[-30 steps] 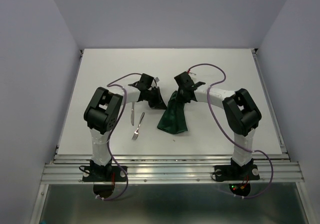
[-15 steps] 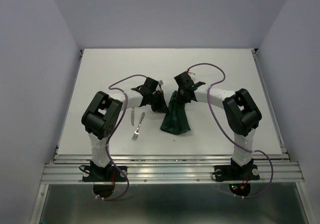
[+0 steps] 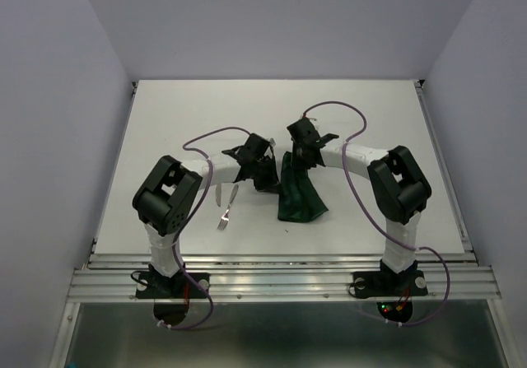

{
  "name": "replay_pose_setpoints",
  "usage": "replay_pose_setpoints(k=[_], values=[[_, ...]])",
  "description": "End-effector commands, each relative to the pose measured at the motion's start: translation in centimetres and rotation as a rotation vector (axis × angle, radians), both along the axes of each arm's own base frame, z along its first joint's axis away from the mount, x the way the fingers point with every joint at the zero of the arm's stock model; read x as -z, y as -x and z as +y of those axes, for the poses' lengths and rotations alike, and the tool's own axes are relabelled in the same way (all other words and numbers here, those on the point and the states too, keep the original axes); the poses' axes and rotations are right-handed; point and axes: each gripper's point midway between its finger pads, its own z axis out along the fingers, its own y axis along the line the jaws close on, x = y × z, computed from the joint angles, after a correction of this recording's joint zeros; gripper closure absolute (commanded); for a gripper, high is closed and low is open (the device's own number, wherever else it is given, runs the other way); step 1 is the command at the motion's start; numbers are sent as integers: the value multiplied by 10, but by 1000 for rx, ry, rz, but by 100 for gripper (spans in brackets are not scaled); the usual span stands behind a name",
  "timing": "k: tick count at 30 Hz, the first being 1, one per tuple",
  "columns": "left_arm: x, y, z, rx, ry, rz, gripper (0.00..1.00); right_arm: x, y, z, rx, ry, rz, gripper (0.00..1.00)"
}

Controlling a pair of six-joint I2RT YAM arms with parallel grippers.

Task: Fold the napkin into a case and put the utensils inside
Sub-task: Fold the 2/3-rectangle-folded napkin at the center of the board.

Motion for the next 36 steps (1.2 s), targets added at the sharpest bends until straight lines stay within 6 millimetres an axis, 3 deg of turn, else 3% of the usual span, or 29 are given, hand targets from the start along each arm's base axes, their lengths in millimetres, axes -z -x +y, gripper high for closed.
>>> replay_pose_setpoints(k=[1, 4, 7, 12, 17, 22, 25, 29, 33, 36], values=[[-49, -23, -4, -4, 10, -137, 100, -6, 5, 1, -34, 12, 8, 99], [-58, -29, -8, 0, 19, -158, 100, -9, 5, 1, -35, 8, 3, 99], [-52, -25, -9, 17, 21, -138, 100, -10, 5, 2, -34, 5, 3, 99], [-30, 4, -4, 59, 37, -36, 100, -9, 5, 5, -33, -9, 9, 99], [-25, 36, -7, 116, 121, 23, 100, -6, 4, 6, -33, -9, 13, 99], [13, 62, 4, 120, 70, 131, 100, -9, 1, 8, -21, -21, 6, 99], [28, 66, 9, 116, 49, 138, 100, -10, -1, 8, -18, -18, 0, 99], [12, 54, 11, 88, 33, 65, 100, -11, 1, 6, -14, -14, 1, 99], [-25, 50, 11, 86, 59, -8, 100, -11, 1, 5, -11, -13, 0, 99], [-38, 52, 7, 98, 102, -13, 100, -11, 1, 5, -13, -12, 2, 99]])
